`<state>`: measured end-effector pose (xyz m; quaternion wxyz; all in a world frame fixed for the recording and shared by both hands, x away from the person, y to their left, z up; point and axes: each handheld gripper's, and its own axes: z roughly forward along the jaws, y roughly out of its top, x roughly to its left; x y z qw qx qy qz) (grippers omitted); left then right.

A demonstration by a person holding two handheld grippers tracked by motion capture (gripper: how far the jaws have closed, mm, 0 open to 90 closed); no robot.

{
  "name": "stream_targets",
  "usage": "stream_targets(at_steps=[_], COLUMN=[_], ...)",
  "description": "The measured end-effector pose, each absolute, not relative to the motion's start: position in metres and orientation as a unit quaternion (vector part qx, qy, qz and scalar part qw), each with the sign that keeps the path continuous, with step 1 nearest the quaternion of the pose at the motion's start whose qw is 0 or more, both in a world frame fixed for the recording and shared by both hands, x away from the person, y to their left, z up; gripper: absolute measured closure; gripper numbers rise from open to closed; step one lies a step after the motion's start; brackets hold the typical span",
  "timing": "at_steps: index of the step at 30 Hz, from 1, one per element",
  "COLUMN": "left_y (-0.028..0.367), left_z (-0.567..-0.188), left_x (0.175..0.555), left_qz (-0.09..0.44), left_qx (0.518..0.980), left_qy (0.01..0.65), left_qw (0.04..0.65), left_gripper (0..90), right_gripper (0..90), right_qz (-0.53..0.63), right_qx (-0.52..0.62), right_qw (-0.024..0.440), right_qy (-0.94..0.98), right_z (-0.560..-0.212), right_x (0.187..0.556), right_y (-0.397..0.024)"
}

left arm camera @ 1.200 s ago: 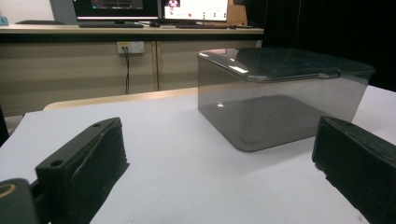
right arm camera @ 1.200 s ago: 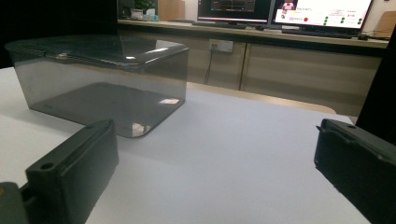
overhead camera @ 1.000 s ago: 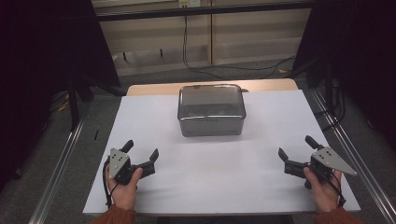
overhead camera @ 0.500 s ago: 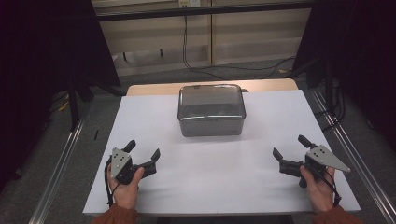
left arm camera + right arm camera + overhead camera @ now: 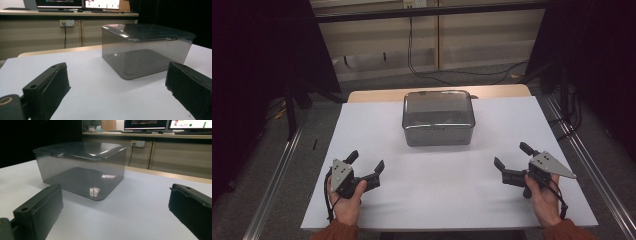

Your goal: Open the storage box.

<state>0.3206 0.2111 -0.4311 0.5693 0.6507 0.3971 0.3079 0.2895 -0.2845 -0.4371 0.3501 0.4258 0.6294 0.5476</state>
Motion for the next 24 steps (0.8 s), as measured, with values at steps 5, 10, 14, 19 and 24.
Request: stream_targets(at_steps=[5,10,14,19,24], left_y=[0.210,0.210,0.210,0.208,0.209], left_z=[-0.432,-0.432,-0.431,-0.432,-0.432], left_x=[0.322,0.321,0.321,0.321,0.322], left_qz=[0.304,0.304,0.305,0.306,0.307], left_qx=[0.654,0.655,0.656,0.660,0.660], left_qy=[0.398,0.395,0.397,0.394,0.395], left_qw=[0.566,0.568,0.565,0.562,0.561], left_gripper=[4.6,4.6,4.6,4.6,4.6], right_gripper=[0.0,0.0,0.0,0.0,0.0], right_qz=[0.539,0.544,0.547,0.550,0.553], right_qx=[0.414,0.403,0.395,0.392,0.379], right_qw=[0.350,0.344,0.344,0.339,0.334], right_qy=[0.645,0.650,0.654,0.655,0.663], right_z=[-0.437,-0.434,-0.433,-0.432,-0.430], right_x=[0.297,0.300,0.303,0.311,0.316], right_y=[-0.271,-0.258,-0.252,-0.243,-0.233])
